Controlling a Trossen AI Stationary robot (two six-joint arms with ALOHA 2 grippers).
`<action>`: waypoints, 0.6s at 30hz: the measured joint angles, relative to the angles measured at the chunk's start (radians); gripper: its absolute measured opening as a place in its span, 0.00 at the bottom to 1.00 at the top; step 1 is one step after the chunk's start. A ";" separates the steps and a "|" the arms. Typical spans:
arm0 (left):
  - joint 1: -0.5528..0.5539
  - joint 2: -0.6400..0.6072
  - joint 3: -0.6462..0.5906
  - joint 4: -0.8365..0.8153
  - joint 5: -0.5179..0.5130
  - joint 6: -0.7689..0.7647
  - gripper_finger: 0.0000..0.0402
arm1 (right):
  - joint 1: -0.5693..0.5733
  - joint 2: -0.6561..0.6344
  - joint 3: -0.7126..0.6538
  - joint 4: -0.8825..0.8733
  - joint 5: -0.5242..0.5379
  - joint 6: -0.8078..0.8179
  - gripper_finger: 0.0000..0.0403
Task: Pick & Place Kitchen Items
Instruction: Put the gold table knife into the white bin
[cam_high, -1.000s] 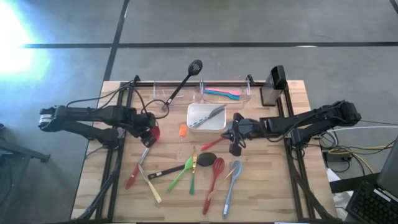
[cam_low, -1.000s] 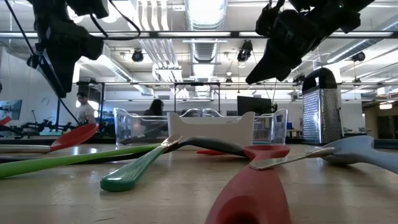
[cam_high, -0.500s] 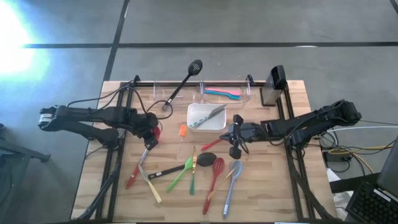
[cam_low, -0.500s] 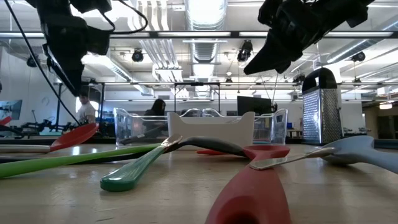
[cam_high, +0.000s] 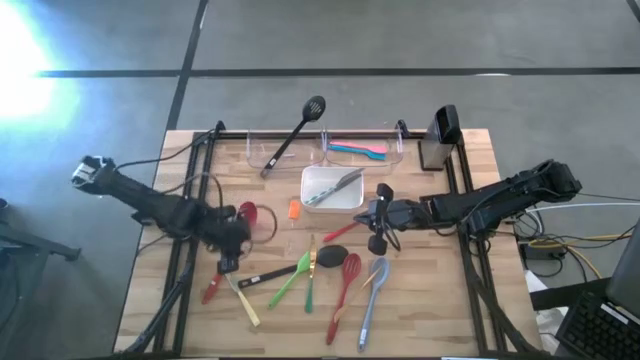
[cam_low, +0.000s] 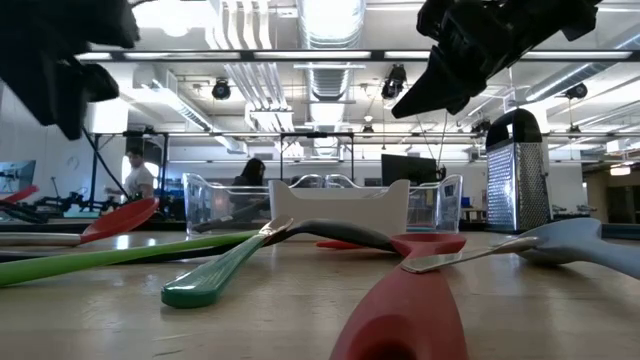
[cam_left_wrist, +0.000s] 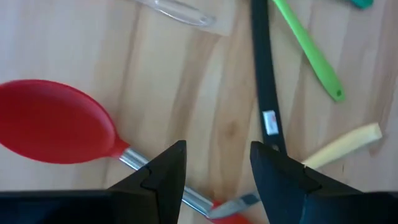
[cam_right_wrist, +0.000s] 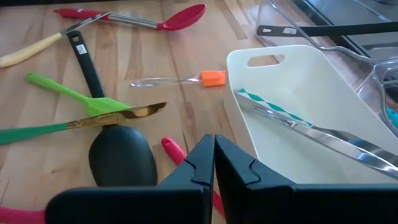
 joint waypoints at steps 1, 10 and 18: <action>-0.038 0.012 0.005 0.000 -0.018 -0.016 0.45 | 0.000 0.000 0.000 0.000 0.000 0.000 0.02; -0.232 0.163 0.070 0.000 -0.118 -0.071 0.45 | 0.003 -0.066 0.000 -0.030 0.031 0.001 0.02; -0.248 0.297 0.126 -0.039 -0.084 -0.059 0.45 | 0.011 -0.201 0.000 -0.109 0.111 0.002 0.02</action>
